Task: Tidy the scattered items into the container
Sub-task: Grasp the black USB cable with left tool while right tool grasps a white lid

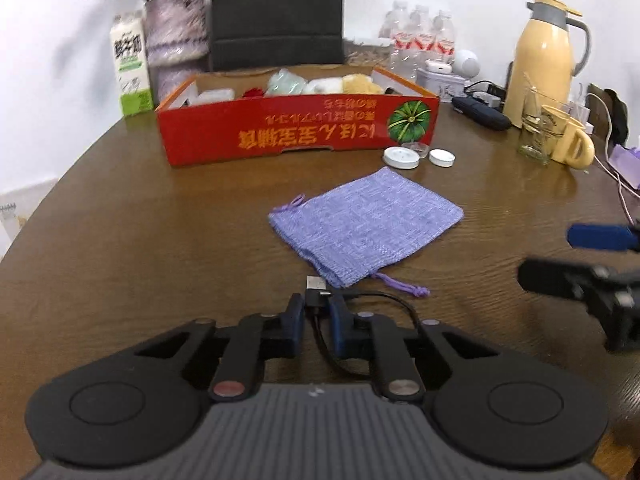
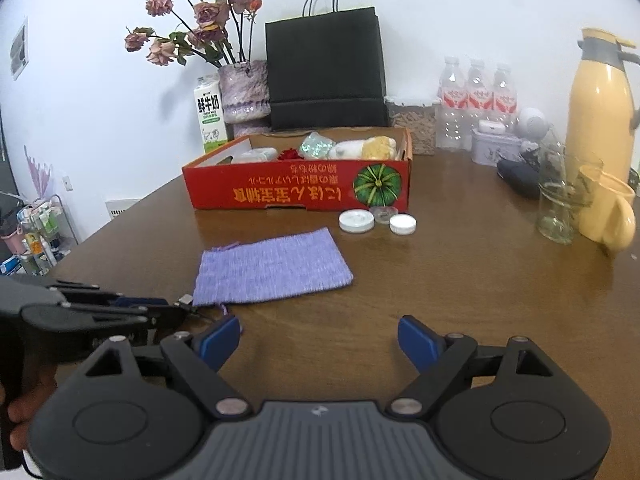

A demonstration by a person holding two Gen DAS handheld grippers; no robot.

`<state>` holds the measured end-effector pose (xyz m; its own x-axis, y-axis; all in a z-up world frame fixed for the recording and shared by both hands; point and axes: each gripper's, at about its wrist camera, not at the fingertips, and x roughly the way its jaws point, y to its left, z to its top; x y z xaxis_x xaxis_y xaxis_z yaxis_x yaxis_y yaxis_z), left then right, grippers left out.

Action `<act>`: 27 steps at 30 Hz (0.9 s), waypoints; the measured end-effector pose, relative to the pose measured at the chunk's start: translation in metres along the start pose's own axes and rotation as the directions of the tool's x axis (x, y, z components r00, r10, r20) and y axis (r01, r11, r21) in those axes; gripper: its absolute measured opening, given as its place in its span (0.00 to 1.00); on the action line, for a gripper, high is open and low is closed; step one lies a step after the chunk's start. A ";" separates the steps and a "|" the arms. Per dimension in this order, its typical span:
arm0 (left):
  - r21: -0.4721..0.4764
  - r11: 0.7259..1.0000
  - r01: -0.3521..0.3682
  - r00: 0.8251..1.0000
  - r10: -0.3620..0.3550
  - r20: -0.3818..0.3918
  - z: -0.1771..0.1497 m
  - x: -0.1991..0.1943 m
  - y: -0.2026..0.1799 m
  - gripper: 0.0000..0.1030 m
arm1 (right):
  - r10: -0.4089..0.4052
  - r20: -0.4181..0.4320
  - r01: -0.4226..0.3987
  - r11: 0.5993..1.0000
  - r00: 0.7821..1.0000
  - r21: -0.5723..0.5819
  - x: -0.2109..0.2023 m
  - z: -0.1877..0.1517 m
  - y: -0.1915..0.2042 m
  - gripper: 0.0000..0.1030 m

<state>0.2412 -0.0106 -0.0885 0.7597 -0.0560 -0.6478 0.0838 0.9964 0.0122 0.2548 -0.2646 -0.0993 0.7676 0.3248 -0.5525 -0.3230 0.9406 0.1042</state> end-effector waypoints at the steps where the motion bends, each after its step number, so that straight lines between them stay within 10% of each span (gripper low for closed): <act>1: 0.007 1.000 0.000 1.000 0.000 0.006 0.000 0.001 0.000 0.14 | -0.001 -0.001 0.001 1.000 1.000 -0.003 0.004 0.002 0.000 0.83; 24: -0.139 0.990 -0.037 0.983 0.061 0.175 0.064 -0.016 0.082 0.12 | -0.084 -0.022 0.085 0.996 0.996 0.028 0.159 0.084 -0.021 0.58; 27: -0.150 0.988 -0.031 0.979 0.061 0.197 0.075 -0.009 0.090 0.12 | -0.092 -0.063 0.095 0.994 0.994 0.049 0.176 0.084 -0.021 0.37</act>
<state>0.2897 0.0745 -0.0245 0.8755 -0.0064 -0.4832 -0.0381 0.9959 -0.0821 0.4431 -0.2193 -0.1288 0.7578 0.2305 -0.6104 -0.2211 0.9709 0.0921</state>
